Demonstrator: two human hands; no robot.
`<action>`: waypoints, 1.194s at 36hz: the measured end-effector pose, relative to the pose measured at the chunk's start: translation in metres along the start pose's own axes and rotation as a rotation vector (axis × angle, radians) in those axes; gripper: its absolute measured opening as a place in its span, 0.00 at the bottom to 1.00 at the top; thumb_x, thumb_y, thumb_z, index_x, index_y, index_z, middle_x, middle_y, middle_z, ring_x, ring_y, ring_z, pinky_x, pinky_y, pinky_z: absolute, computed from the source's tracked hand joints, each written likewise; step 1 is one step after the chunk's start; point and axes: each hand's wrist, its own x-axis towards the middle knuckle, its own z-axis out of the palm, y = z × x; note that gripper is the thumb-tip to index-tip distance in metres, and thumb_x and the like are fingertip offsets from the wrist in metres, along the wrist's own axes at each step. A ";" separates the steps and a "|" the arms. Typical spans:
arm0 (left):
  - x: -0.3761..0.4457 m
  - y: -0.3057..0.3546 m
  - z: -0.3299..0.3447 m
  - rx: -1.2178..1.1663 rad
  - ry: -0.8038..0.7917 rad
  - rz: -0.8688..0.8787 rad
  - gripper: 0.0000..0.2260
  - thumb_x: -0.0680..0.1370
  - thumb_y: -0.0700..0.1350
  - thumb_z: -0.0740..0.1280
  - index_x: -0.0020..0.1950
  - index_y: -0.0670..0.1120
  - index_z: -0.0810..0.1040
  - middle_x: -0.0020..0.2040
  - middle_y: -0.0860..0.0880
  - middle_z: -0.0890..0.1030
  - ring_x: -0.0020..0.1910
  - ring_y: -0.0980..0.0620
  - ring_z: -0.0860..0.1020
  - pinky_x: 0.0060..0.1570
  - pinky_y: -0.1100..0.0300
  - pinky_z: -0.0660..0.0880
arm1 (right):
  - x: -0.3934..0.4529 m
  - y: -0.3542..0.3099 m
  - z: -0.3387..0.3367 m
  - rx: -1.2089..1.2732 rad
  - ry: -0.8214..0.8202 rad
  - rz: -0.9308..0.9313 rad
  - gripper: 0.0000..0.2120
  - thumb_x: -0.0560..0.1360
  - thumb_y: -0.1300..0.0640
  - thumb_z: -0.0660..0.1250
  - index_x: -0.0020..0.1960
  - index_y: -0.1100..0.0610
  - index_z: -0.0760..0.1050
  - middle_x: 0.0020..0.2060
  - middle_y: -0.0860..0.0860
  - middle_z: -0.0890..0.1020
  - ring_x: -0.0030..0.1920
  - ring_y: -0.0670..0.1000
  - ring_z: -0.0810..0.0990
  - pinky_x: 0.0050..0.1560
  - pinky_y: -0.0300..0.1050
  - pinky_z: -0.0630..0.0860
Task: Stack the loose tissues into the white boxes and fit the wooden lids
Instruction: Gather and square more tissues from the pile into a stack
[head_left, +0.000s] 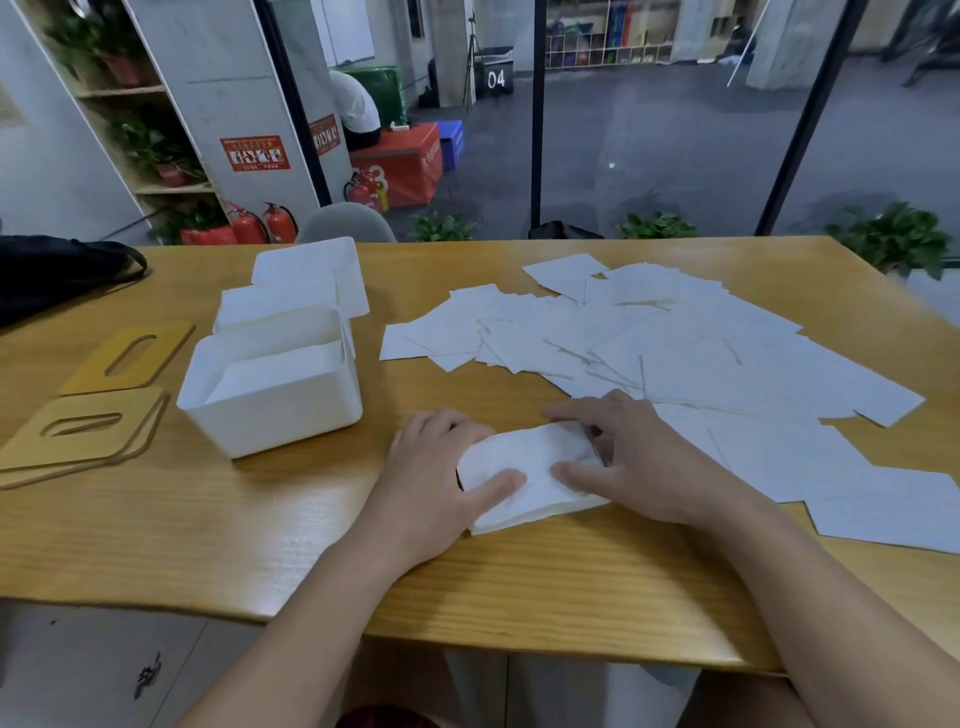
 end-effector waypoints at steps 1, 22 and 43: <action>-0.001 0.001 0.000 0.003 0.002 -0.001 0.26 0.79 0.74 0.65 0.72 0.62 0.77 0.63 0.68 0.71 0.69 0.61 0.64 0.72 0.55 0.63 | 0.000 0.000 0.000 -0.004 -0.003 0.000 0.30 0.73 0.36 0.76 0.73 0.26 0.71 0.56 0.40 0.74 0.61 0.45 0.73 0.65 0.46 0.73; 0.003 0.002 -0.016 -0.214 -0.155 -0.189 0.45 0.68 0.75 0.76 0.81 0.71 0.60 0.68 0.61 0.73 0.72 0.54 0.73 0.75 0.46 0.72 | 0.015 -0.035 -0.018 -0.049 -0.301 0.127 0.14 0.66 0.46 0.77 0.38 0.52 0.74 0.31 0.46 0.70 0.32 0.50 0.67 0.30 0.45 0.61; -0.041 0.039 0.010 -0.813 0.181 -0.184 0.16 0.82 0.43 0.74 0.66 0.59 0.77 0.59 0.54 0.86 0.59 0.53 0.85 0.63 0.48 0.82 | -0.055 -0.047 0.043 0.844 0.409 0.081 0.22 0.74 0.53 0.82 0.65 0.40 0.83 0.54 0.54 0.86 0.51 0.52 0.86 0.50 0.43 0.82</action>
